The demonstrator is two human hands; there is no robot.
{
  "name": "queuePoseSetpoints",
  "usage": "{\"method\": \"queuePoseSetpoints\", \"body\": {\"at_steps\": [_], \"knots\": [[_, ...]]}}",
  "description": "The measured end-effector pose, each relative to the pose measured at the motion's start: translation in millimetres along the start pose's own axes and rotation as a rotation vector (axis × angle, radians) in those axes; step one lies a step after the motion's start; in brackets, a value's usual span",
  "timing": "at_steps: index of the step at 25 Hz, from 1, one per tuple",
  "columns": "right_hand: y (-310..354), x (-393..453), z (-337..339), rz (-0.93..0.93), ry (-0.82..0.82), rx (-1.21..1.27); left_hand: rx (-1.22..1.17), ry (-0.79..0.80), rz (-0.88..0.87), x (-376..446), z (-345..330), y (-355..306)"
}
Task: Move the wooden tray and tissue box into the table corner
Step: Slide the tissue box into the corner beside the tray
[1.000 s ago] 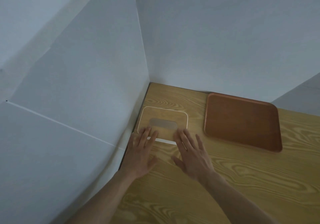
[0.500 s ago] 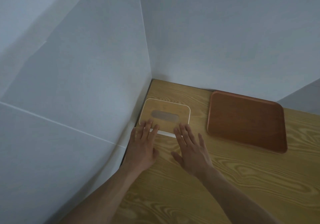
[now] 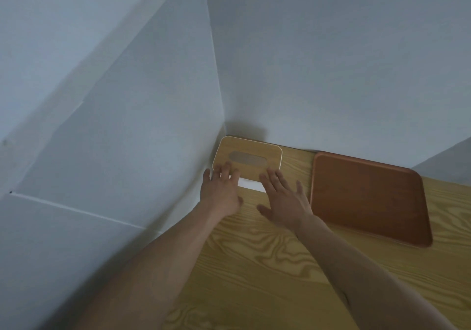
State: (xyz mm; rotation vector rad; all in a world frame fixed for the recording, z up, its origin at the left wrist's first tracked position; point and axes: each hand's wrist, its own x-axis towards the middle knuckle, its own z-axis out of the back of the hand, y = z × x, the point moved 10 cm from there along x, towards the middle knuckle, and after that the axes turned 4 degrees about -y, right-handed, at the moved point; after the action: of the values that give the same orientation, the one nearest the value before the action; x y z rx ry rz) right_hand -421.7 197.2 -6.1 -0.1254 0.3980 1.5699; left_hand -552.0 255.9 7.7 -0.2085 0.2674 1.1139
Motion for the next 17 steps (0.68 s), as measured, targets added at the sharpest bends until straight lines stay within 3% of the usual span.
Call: {"method": "queuePoseSetpoints", "body": {"at_steps": [8, 17], "knots": [[-6, 42, 24, -0.014, 0.06, -0.023, 0.044, 0.111, 0.016, 42, 23, 7], [-5, 54, 30, -0.031, 0.041, -0.029, 0.061, 0.107, 0.037, 53, 28, 9]]}}
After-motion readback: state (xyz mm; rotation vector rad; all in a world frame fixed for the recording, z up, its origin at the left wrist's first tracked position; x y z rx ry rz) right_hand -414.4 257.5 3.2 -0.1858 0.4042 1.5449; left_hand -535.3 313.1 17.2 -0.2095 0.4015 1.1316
